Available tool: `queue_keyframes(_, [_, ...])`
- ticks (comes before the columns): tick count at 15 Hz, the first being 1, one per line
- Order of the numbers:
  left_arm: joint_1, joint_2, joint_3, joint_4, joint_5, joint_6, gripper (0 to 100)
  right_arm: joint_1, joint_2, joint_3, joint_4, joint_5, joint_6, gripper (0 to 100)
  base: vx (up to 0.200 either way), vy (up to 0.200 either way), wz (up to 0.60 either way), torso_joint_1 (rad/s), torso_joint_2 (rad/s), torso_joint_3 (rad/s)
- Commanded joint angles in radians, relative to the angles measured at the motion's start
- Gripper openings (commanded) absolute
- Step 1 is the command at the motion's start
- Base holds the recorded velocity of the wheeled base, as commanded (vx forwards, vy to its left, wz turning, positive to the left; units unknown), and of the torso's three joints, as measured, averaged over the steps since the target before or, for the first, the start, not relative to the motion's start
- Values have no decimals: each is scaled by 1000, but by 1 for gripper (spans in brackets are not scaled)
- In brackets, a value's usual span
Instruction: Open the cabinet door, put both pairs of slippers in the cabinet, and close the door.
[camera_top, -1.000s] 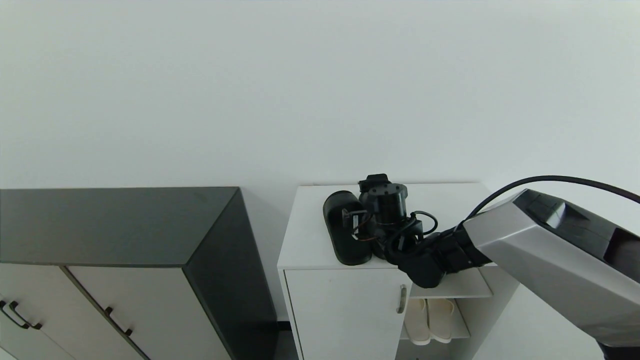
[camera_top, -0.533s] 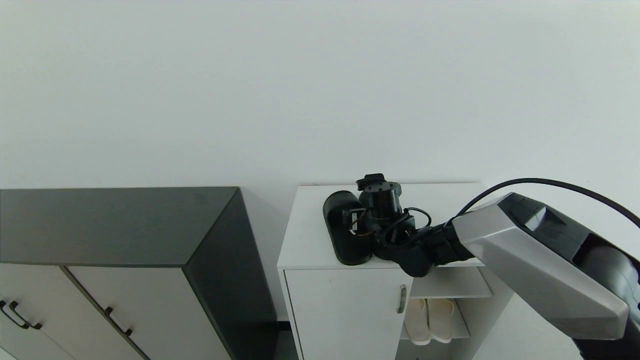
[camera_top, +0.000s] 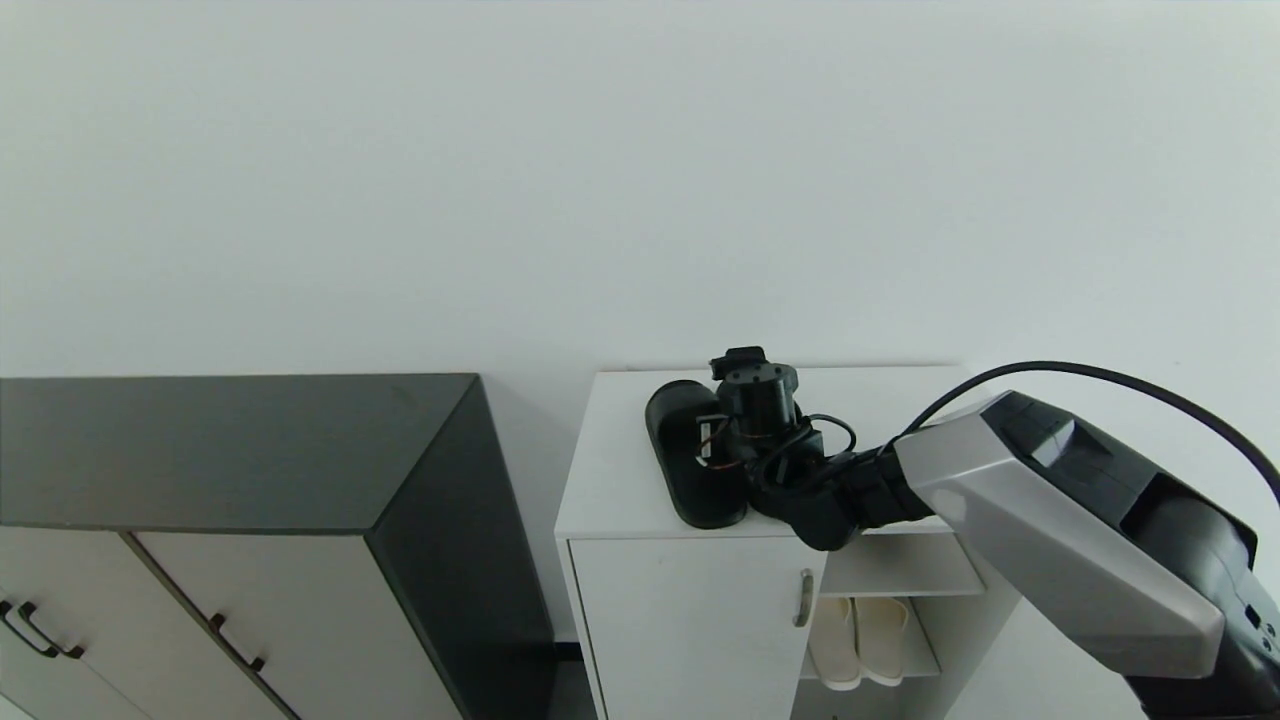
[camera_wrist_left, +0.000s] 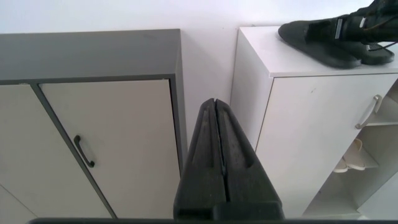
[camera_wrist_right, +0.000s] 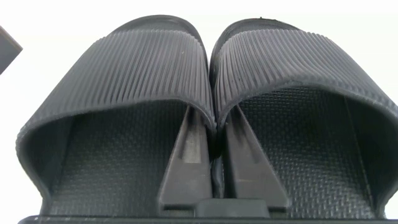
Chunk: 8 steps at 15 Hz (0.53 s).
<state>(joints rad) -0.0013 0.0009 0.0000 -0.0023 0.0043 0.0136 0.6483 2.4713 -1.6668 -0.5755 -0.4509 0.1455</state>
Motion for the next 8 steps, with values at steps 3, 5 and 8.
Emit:
queue_keyframes(3, [0,1,0,-1,0,0,0,4,-71,67,-3,0,0,0,0,0,0,0,0,0])
queue_keyframes(5, [0,1,0,-1,0,0,0,11,-161,167,-7,1,2,0,0,0,0,0,0,0])
queue_keyframes(8, [0,1,0,-1,0,-1,0,33,-288,311,-10,6,6,0,0,0,0,0,0,0])
